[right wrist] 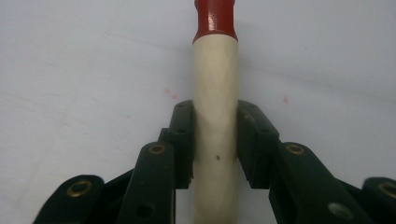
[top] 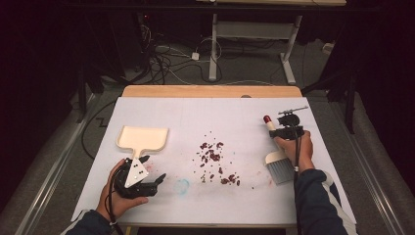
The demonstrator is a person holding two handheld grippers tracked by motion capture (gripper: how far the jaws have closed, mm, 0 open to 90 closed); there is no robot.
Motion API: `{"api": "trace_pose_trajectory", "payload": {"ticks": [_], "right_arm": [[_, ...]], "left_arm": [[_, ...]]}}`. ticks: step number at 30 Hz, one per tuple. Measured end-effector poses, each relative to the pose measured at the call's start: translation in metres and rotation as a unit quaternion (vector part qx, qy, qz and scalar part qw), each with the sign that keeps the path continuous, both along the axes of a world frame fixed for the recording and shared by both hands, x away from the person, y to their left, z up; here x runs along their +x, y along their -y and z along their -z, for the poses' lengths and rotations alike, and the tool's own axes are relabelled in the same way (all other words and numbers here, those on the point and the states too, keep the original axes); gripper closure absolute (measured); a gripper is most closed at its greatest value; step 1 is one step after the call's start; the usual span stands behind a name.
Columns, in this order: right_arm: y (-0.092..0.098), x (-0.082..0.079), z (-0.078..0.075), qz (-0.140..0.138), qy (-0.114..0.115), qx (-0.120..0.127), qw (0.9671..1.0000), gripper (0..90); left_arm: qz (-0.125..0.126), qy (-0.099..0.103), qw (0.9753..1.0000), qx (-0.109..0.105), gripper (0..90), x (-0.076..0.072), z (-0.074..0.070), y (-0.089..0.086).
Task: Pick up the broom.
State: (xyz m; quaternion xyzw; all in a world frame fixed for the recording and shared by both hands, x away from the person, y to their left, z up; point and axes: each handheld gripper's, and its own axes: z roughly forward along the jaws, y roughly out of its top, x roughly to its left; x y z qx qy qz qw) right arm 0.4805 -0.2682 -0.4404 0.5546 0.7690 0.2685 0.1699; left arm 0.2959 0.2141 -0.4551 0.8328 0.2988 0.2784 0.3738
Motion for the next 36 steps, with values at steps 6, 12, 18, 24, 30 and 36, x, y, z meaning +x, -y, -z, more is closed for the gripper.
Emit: {"api": "trace_pose_trajectory", "payload": {"ticks": [6,12,18,24,30,36], "right_arm": [[0.015,-0.025,-0.024,-0.007,0.075,0.053,0.9957,70.0],[0.027,-0.052,-0.042,-0.02,0.14,0.086,0.9862,70.0],[0.027,-0.077,-0.057,-0.035,0.199,0.097,0.9745,70.0],[0.016,-0.092,-0.076,-0.06,0.241,0.109,0.9626,70.1],[-0.006,-0.104,-0.086,-0.076,0.267,0.117,0.9537,70.0],[-0.046,-0.123,-0.089,-0.097,0.294,0.116,0.9437,70.0]], "left_arm": [[-0.002,0.0,1.0,-0.001,20.8,-0.001,0.0,0.001],[-0.008,-0.003,0.9999,-0.006,21.6,-0.001,-0.001,0.001],[-0.006,-0.002,0.9995,-0.031,22.5,0.001,-0.011,0.008],[0.052,-0.017,0.9967,-0.059,23.0,-0.003,-0.025,0.042],[0.108,-0.016,0.9915,-0.071,22.8,-0.005,-0.041,0.087],[0.168,-0.038,0.9772,-0.123,23.4,0.003,-0.06,0.153]]}}
